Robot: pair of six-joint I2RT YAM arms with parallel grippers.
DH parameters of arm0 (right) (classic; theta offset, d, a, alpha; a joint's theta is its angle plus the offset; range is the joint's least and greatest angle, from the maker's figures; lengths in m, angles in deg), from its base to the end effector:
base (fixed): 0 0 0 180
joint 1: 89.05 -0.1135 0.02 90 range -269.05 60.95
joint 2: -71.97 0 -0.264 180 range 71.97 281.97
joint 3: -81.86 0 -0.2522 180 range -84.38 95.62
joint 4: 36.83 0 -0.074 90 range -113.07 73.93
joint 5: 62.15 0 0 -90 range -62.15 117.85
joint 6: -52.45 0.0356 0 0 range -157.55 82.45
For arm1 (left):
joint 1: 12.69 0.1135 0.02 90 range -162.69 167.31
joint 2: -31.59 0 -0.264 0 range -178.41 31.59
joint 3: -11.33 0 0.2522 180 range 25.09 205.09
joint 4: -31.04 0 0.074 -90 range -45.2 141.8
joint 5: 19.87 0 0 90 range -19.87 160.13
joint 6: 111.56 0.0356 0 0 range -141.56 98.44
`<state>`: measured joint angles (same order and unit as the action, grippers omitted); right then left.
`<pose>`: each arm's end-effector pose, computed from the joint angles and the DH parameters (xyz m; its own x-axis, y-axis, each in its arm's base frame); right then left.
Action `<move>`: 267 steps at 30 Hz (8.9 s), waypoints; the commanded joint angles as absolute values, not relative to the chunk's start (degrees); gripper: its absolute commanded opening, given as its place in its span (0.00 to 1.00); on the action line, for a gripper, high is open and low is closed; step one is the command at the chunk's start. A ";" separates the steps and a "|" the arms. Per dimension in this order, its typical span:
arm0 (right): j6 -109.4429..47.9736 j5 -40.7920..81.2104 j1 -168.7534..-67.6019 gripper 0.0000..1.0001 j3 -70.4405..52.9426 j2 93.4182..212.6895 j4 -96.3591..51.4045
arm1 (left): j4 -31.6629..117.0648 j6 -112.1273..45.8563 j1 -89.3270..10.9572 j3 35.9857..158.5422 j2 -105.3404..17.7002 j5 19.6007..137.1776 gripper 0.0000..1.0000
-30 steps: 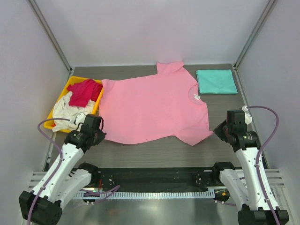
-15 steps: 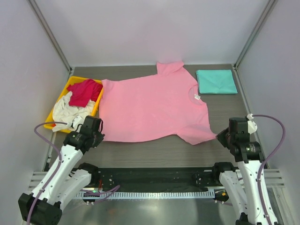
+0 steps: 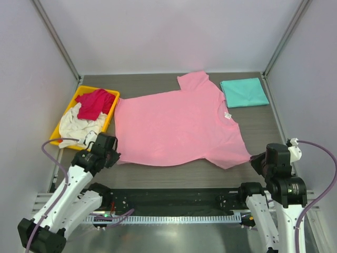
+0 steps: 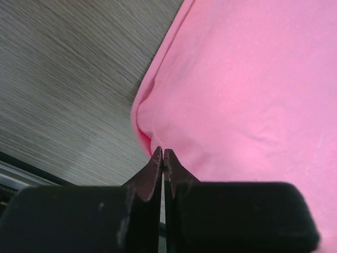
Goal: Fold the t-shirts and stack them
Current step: Flatten the tshirt out, then fold the tshirt
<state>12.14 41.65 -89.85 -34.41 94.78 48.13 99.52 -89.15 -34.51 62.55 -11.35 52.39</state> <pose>0.0454 -0.0079 0.3056 -0.3293 0.7360 -0.5915 0.6322 0.6371 0.4409 0.1247 -0.0382 0.2360 -0.5044 -0.7465 -0.4339 -0.6634 0.6567 -0.3586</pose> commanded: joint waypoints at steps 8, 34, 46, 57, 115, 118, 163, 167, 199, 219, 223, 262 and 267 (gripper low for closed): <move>7.10 40.94 -89.75 0.01 -37.89 103.49 32.75 | 96.32 -88.88 -35.10 64.21 -18.33 44.29 0.00; -9.25 34.18 -89.75 0.01 -18.56 150.01 9.89 | 88.75 -86.07 -32.90 76.24 -41.27 30.67 0.00; -11.45 35.94 -89.84 0.01 -8.36 161.79 9.97 | 86.12 -83.96 -29.83 80.11 -49.00 29.34 0.00; -13.99 32.80 -89.84 0.01 -2.39 166.45 9.01 | 85.15 -84.22 -27.36 81.35 -54.11 31.63 0.00; 1.73 39.72 -96.00 0.44 -11.84 164.97 20.97 | 72.67 -69.28 -34.39 73.09 -44.61 60.29 0.56; 4.01 39.01 -95.21 0.44 -16.51 163.91 17.98 | 72.67 -70.42 -34.48 71.42 -45.49 59.15 0.56; 3.94 49.30 -85.71 0.12 -37.81 155.91 15.42 | 86.02 -82.47 -37.38 66.75 -41.21 50.53 0.50; 2.97 48.86 -85.71 0.27 -33.42 154.42 18.67 | 88.48 -79.31 -37.47 70.79 -37.41 48.34 0.50; 8.94 32.07 -94.59 0.41 -36.31 161.18 2.59 | 79.61 -68.14 -34.22 88.20 -63.25 55.45 0.57; 4.73 28.99 -96.87 0.01 -26.82 164.25 1.80 | 83.12 -73.85 -34.13 85.04 -67.29 43.24 0.56; 4.11 30.75 -97.49 0.08 -23.66 165.92 4.08 | 83.39 -73.94 -34.13 84.95 -67.56 42.97 0.56; 6.39 55.00 -83.08 0.37 -37.88 162.42 16.04 | 80.49 -75.52 -37.29 78.62 -58.68 49.56 0.56; 6.31 55.45 -80.61 0.37 -38.42 158.38 16.91 | 80.84 -76.13 -37.29 77.48 -57.27 48.34 0.56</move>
